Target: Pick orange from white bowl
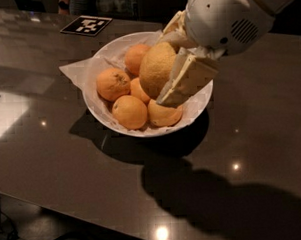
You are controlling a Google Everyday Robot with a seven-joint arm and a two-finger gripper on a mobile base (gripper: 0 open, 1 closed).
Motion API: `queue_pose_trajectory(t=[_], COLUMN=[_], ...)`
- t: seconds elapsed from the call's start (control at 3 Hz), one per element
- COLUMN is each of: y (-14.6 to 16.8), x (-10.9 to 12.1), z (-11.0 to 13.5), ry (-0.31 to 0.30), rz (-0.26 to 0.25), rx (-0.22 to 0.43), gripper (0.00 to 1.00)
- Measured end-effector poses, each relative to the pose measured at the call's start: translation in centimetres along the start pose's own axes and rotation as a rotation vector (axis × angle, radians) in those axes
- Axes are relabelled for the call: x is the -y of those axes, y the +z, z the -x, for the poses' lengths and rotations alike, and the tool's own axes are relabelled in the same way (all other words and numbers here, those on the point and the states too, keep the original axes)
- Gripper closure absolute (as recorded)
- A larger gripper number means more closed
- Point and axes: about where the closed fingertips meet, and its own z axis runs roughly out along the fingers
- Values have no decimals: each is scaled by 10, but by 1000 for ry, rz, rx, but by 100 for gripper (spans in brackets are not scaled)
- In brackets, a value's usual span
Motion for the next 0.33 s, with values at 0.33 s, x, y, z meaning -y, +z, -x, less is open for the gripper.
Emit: queue_pose_trajectory(t=[0.33], y=[-10], x=[-17], z=[8], ry=[6], rz=[-18], rx=[-3], gripper=[100])
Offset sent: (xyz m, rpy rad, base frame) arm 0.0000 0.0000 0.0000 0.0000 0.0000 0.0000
